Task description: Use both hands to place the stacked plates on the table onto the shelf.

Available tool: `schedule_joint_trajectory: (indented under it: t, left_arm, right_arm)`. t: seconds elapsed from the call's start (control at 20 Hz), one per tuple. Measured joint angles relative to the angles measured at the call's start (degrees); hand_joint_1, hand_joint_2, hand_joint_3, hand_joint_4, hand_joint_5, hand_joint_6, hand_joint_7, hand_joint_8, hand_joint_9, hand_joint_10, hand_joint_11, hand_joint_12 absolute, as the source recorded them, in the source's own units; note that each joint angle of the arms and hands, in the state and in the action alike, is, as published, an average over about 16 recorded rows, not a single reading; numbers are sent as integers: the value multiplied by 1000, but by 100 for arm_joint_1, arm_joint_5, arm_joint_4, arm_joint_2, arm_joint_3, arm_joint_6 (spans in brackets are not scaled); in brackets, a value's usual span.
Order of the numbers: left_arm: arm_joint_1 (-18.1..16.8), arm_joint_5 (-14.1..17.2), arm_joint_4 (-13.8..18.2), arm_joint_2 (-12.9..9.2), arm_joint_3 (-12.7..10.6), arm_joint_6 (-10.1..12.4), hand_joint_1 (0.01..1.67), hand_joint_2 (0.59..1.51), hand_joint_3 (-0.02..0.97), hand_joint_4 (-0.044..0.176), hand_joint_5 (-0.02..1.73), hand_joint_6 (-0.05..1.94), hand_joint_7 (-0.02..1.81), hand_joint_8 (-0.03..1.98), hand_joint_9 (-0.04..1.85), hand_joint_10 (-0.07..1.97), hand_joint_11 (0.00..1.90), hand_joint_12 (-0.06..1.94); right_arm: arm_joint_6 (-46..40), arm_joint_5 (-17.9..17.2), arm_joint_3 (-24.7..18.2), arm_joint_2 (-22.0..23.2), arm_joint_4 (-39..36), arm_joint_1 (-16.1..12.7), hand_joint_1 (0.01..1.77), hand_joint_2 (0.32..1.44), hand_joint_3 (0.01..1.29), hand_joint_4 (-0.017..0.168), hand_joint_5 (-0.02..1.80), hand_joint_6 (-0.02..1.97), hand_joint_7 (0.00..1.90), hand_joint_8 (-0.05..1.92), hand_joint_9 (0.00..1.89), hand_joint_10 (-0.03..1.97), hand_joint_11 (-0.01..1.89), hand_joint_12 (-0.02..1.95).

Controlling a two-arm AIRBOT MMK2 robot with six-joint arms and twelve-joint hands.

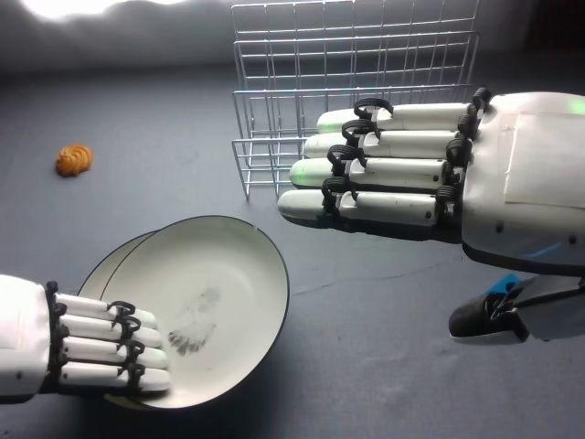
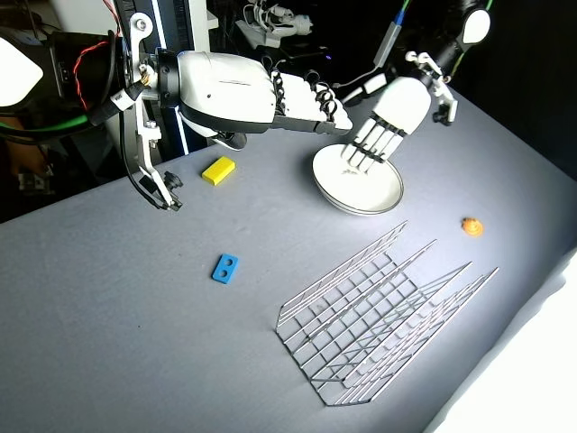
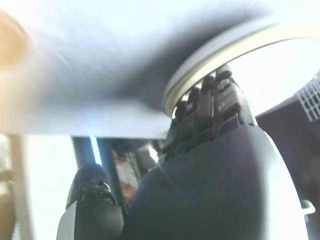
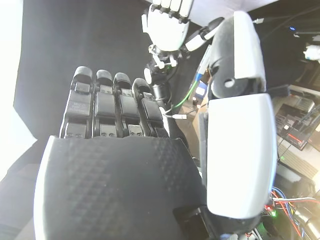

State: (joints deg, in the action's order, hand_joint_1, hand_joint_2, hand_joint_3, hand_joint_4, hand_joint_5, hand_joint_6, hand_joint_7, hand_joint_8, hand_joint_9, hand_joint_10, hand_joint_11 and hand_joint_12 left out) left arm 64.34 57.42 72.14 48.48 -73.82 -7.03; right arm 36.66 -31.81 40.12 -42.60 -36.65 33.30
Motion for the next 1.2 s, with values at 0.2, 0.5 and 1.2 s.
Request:
schedule_joint_trajectory:
  t: [0.2, 0.5, 1.2]
  left_arm:
    - [69, -118, -284, -5, 319, -11, 15, 1084, 11, -9, -11, -27, -6, -15, -11, 5, 15, -10]
    - [95, -275, -560, -17, 671, -29, 15, 1087, 11, -10, -12, -28, -5, -13, -13, -5, 15, -17]
    - [95, -409, -729, -29, 902, -44, 15, 1087, 11, -10, -13, -29, -7, -13, -16, -20, 15, -25]
  right_arm:
    - [351, 31, 6, -142, 117, 26, 1060, 923, 15, 4, 21, 18, 21, 13, 12, 1, 21, 2]
    - [1045, 252, 138, -599, 349, 73, 1063, 907, 15, 4, 21, 19, 21, 13, 13, 1, 20, 3]
    - [2293, 1037, 1091, -2209, 844, 281, 1088, 960, 15, 4, 50, 19, 23, 12, 16, 1, 19, 279]
